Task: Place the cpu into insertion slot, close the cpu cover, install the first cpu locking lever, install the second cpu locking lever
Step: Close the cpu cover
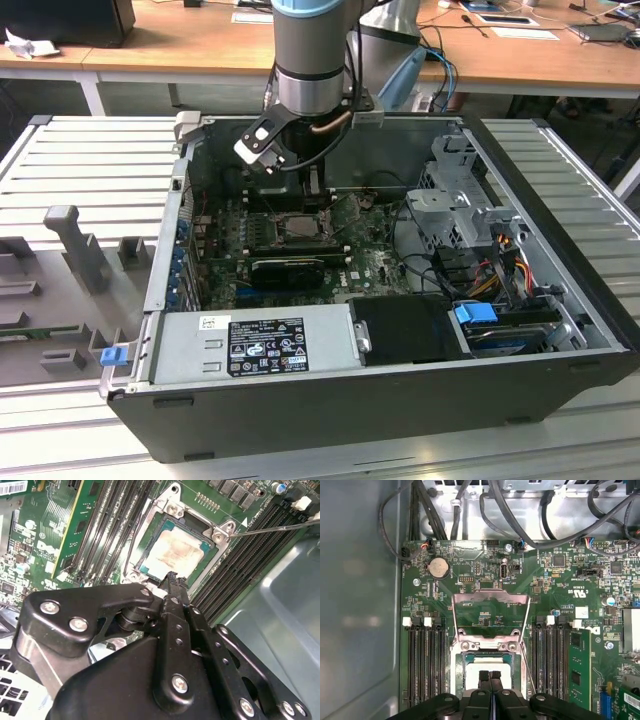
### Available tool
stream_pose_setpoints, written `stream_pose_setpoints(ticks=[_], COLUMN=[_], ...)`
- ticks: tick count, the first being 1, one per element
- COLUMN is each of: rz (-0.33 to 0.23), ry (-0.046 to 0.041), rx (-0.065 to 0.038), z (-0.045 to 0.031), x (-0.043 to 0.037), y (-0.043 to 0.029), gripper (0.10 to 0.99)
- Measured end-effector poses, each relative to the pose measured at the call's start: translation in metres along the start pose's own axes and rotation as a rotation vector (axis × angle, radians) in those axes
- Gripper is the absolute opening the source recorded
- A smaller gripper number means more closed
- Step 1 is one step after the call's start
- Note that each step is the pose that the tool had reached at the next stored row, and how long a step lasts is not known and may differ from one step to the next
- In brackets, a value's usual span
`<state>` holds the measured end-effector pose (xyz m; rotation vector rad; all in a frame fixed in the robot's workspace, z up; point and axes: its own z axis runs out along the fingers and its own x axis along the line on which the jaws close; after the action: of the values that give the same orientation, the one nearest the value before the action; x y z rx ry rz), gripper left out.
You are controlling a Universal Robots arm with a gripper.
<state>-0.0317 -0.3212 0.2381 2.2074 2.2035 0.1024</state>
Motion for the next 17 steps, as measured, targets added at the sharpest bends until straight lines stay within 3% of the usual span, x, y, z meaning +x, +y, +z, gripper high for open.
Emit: stream_pose_setpoints(ticks=[8, 17], rz=[0.000, 0.000], ry=[-0.0004, -0.0005], rx=[0.001, 0.003], z=[-0.0099, -0.0136], x=[0.0004, 0.0005], y=[0.0032, 0.0105], gripper=[0.106, 0.106])
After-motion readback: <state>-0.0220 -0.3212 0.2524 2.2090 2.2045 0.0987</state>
